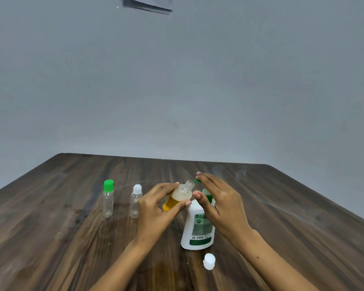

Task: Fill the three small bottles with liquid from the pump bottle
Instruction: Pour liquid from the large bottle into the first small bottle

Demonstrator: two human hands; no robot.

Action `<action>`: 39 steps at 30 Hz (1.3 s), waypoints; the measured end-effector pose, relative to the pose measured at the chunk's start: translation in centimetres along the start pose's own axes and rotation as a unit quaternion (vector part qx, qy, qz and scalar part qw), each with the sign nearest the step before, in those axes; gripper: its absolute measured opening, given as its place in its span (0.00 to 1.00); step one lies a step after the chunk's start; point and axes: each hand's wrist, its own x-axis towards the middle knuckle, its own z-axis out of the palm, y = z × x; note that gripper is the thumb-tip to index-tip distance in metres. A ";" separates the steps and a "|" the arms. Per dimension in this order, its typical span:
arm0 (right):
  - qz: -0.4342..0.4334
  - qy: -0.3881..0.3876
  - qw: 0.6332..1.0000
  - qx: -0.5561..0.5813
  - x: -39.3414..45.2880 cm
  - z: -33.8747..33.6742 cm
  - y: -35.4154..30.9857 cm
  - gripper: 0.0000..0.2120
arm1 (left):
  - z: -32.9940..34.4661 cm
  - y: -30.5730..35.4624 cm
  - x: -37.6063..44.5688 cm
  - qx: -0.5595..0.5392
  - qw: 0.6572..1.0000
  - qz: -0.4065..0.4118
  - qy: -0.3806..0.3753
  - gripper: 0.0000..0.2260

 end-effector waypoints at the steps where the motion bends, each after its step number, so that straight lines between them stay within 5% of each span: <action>1: 0.000 -0.007 1.000 0.002 0.1 -0.1 0.1 0.33 | 0.0 -0.1 0.0 0.000 1.000 0.001 -0.001 0.22; 39: 0.033 0.022 0.998 0.039 -0.9 1.3 0.0 0.34 | 0.1 0.3 0.2 -0.010 1.000 0.023 -0.019 0.21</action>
